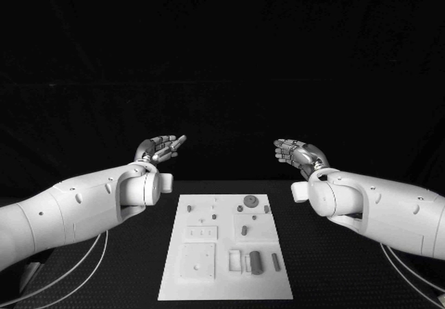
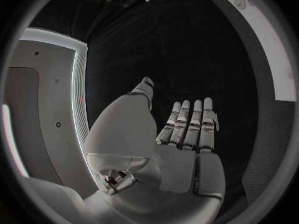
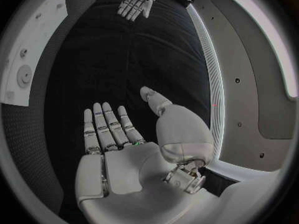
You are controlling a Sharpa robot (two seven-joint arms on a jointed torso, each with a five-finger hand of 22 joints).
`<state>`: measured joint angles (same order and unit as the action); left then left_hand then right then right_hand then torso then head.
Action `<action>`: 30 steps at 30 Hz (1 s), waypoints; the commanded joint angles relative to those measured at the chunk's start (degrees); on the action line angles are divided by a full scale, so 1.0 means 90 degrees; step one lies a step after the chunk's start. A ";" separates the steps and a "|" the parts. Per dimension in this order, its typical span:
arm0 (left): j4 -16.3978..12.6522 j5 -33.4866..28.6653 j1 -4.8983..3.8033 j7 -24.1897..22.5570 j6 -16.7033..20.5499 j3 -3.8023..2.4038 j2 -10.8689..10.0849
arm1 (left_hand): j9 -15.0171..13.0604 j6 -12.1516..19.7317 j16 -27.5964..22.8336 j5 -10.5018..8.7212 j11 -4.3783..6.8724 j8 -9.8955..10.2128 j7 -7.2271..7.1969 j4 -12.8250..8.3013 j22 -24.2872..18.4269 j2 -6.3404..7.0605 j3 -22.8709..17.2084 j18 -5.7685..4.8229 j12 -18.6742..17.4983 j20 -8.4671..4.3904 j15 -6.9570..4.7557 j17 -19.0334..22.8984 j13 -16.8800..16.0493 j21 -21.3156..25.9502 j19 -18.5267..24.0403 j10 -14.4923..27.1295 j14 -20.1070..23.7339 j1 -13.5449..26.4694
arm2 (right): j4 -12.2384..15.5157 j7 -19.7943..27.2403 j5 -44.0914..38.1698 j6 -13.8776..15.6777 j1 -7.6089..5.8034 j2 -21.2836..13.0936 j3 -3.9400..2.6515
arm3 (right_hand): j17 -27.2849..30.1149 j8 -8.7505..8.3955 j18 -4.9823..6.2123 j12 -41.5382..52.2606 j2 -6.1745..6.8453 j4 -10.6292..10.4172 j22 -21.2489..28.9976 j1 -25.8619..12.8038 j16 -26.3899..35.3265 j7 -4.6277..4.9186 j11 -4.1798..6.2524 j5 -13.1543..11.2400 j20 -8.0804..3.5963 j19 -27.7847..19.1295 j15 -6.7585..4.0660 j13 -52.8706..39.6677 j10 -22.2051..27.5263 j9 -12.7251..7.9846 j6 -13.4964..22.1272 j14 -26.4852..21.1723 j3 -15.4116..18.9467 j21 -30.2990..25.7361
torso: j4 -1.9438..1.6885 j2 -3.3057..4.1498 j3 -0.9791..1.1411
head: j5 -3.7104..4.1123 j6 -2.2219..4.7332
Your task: Assemble the parts on the task board
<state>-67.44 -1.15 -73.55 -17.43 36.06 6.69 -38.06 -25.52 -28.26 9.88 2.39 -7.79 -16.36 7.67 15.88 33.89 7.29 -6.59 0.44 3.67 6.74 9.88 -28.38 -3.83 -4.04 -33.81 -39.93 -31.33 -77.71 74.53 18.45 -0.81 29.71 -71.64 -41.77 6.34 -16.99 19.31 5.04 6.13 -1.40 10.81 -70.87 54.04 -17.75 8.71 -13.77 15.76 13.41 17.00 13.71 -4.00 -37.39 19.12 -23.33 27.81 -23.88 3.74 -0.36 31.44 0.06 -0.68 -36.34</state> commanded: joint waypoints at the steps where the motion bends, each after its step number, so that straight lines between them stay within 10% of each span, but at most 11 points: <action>1: 0.0368 -0.0116 -0.0203 0.0861 -0.0808 0.0081 0.0120 | -0.0128 -0.0208 0.0130 0.0047 -0.0048 -0.0130 0.0084 0.0078 0.0168 -0.0034 -0.0015 -0.0049 0.0060 -0.0002 0.0043 -0.0146 -0.0039 -0.0058 -0.0201 -0.0266 -0.0214 -0.0347 | -0.0345 -0.0944 -0.0276 -0.1528 -0.0231 0.0071 0.0100 | -0.0186 0.0367 0.0344 0.0229 0.0155 0.0600 -0.0478 0.0588 -0.0329 0.0621 0.0006 0.0092 0.0018 0.0811 0.0100 -0.0053 -0.0657 0.0187 -0.0649 0.0596 -0.0264 0.0112 | -0.0001 -0.0001 0.0002 | -0.0001 0.0000; 7: 0.0736 -0.0145 -0.0421 0.1136 -0.1025 0.0187 0.0230 | -0.0198 -0.0562 0.0428 0.0054 -0.0146 -0.0308 0.0242 0.0032 0.0275 -0.0186 0.0041 0.0026 0.0243 -0.0163 0.0073 -0.0262 -0.0115 -0.0259 -0.0597 -0.0712 -0.0718 -0.0591 | -0.0772 -0.1386 -0.0360 -0.2186 -0.0545 0.0152 0.0267 | -0.0374 0.0553 0.0625 0.0414 0.0323 0.0649 -0.0404 0.0940 -0.0667 0.0494 0.0118 0.0088 -0.0011 0.1592 -0.0121 -0.0074 -0.1251 0.0239 -0.1259 0.1349 -0.0361 0.0186 | -0.0001 -0.0001 0.0002 | -0.0001 0.0000; 13: 0.0772 -0.0147 -0.0443 0.1163 -0.1047 0.0197 0.0241 | -0.0250 -0.1306 0.1056 0.0064 -0.0214 -0.0586 0.0415 -0.0073 0.0422 -0.0318 -0.0054 0.0256 0.0718 -0.0370 -0.0114 -0.0538 -0.0302 -0.0623 -0.1390 -0.1766 -0.1924 -0.1285 | -0.0945 -0.1565 -0.0394 -0.2452 -0.0672 0.0185 0.0335 | -0.0703 0.0665 0.0952 0.0556 0.0443 0.0668 -0.0374 0.1379 -0.1046 0.0363 0.0288 0.0087 -0.0048 0.2567 -0.0535 -0.0080 -0.1901 0.0332 -0.1823 0.2286 -0.0382 0.0376 | -0.0001 -0.0001 0.0002 | -0.0001 0.0000; 14: 0.0484 -0.0141 -0.0435 0.0963 -0.1593 0.0502 0.0085 | -0.0249 -0.1394 0.1098 0.0063 -0.0208 -0.0610 0.0422 -0.0078 0.0433 -0.0330 -0.0058 0.0270 0.0764 -0.0393 -0.0150 -0.0562 -0.0322 -0.0655 -0.1470 -0.1881 -0.2014 -0.1357 | -0.2027 -0.1150 -0.5238 -0.2050 -0.0488 0.0475 0.0340 | -0.0744 0.0668 0.0983 0.0567 0.0451 0.0668 -0.0375 0.1419 -0.1075 0.0351 0.0314 0.0087 -0.0050 0.2666 -0.0582 -0.0079 -0.1973 0.0343 -0.1871 0.2373 -0.0377 0.0398 | -0.0034 0.0051 0.0020 | -0.0048 -0.0116; 30: -0.0201 0.0171 -0.0427 0.0786 -0.1941 0.0513 -0.0195 | -0.0064 -0.2171 0.1276 0.0060 0.0078 -0.0580 0.0268 0.0052 0.0412 -0.0362 -0.0048 0.0245 0.0846 -0.0649 -0.0421 -0.0831 -0.0414 -0.0753 -0.2123 -0.2741 -0.2673 -0.2090 | -0.1974 -0.1349 -0.7225 -0.1868 -0.0383 0.0728 0.0336 | -0.1317 0.0517 0.1107 0.0513 0.0536 0.0656 -0.0426 0.1552 -0.1115 0.0277 0.0571 0.0092 -0.0198 0.3602 -0.0946 -0.0090 -0.2780 0.0493 -0.2388 0.3229 -0.0284 0.0488 | -0.0346 0.0271 0.0125 | 0.0214 -0.0067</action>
<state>-68.65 -0.74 -77.35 -9.05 20.73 11.35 -39.79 -26.16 -47.44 21.51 2.61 -7.14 -21.91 10.16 16.10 37.68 3.91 -7.17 2.65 11.65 0.91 6.05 -35.81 -7.59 -10.93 -52.54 -64.19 -54.98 -95.89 56.80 7.13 -54.84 12.40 -75.12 -35.44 9.37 -27.13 24.46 14.25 11.02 2.87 16.60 -74.40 67.60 -27.46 11.36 -9.15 16.19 12.25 46.63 5.99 -4.73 -60.27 23.14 -43.16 54.15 -26.81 7.65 -2.64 33.15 1.01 0.77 -37.15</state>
